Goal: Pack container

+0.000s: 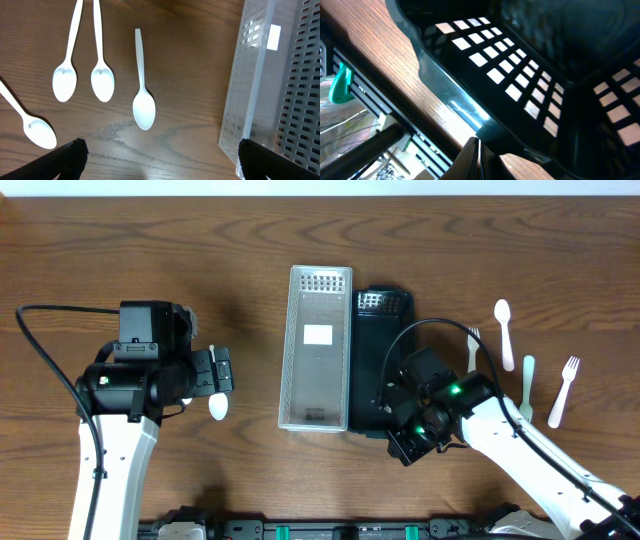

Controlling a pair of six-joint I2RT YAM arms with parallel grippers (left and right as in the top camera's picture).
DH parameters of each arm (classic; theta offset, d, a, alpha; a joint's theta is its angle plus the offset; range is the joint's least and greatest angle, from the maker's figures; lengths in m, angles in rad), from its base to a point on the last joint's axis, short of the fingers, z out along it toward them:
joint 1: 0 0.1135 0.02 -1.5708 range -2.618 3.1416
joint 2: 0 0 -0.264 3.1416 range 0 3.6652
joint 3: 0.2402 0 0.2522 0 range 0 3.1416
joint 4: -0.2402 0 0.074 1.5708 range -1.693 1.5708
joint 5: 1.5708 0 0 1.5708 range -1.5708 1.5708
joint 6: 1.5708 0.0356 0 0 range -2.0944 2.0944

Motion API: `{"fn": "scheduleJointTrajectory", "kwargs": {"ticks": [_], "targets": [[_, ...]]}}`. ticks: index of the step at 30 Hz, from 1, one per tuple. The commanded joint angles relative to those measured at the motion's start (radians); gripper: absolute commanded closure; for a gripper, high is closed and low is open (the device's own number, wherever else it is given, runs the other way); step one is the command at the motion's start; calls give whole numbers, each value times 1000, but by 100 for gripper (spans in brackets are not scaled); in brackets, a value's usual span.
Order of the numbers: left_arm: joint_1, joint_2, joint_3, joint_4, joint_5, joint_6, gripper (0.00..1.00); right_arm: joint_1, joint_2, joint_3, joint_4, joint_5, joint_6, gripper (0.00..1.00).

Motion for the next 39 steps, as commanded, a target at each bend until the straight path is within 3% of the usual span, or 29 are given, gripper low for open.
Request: {"fn": "scheduleJointTrajectory", "kwargs": {"ticks": [1,13,20,21,23,24,26,28,31,34,39], "targets": [[-3,3,21,-2,-5,0,2,5,1,-6,17,43,31,94],[-3,3,21,-2,-5,0,2,5,-11,3,76,124,48,99],[-3,3,21,-2,-5,0,2,3,-137,176,74,216,35,95],[-3,3,21,-2,-5,0,2,0,-153,205,74,251,35,92],[-3,3,21,-3,-5,0,2,-19,-180,267,76,353,64,67],[-3,3,21,-3,-5,0,2,-34,-186,291,74,394,80,63],[-3,3,21,-3,-5,0,2,-81,-186,336,69,439,93,68],[-3,3,21,-3,-5,0,2,-150,-175,359,77,462,119,48],[-3,3,21,-3,-5,0,2,-278,-132,366,102,464,133,46],[-3,3,21,-3,-5,0,2,-396,-47,366,123,463,133,29],[-3,3,21,-3,-5,0,2,-500,142,366,185,456,132,27]]}}
